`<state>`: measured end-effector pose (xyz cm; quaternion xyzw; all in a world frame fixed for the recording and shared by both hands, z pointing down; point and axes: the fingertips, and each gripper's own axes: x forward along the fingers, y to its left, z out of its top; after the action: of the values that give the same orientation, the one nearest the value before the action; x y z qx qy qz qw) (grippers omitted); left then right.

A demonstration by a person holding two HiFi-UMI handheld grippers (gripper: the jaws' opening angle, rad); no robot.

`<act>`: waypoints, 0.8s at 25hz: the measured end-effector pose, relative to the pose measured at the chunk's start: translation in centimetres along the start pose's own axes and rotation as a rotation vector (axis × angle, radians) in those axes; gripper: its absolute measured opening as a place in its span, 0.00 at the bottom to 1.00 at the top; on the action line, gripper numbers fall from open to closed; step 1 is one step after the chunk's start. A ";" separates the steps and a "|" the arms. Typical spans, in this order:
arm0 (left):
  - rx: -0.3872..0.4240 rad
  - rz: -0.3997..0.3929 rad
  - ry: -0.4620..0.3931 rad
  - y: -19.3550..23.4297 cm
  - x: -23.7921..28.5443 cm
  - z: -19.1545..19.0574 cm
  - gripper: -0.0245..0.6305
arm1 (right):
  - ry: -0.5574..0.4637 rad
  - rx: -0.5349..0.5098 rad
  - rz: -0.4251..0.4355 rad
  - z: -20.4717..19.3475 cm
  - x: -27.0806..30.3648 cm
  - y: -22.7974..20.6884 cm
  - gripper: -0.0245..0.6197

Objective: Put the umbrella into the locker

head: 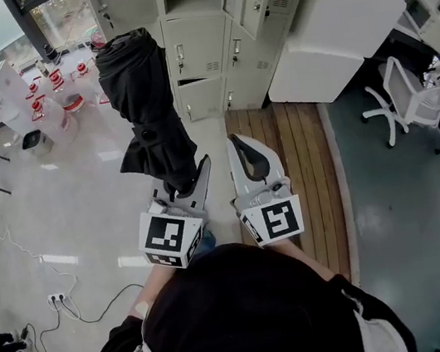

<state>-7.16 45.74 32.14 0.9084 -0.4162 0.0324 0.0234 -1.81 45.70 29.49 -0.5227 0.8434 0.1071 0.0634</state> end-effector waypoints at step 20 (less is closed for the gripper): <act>0.004 -0.130 0.005 16.6 14.9 1.4 0.17 | 0.008 -0.010 -0.123 -4.6 20.4 -6.8 0.04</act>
<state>-9.94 23.54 32.15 0.9334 -0.3564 0.0337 0.0248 -4.81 23.94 28.71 -0.5742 0.8095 0.1051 0.0636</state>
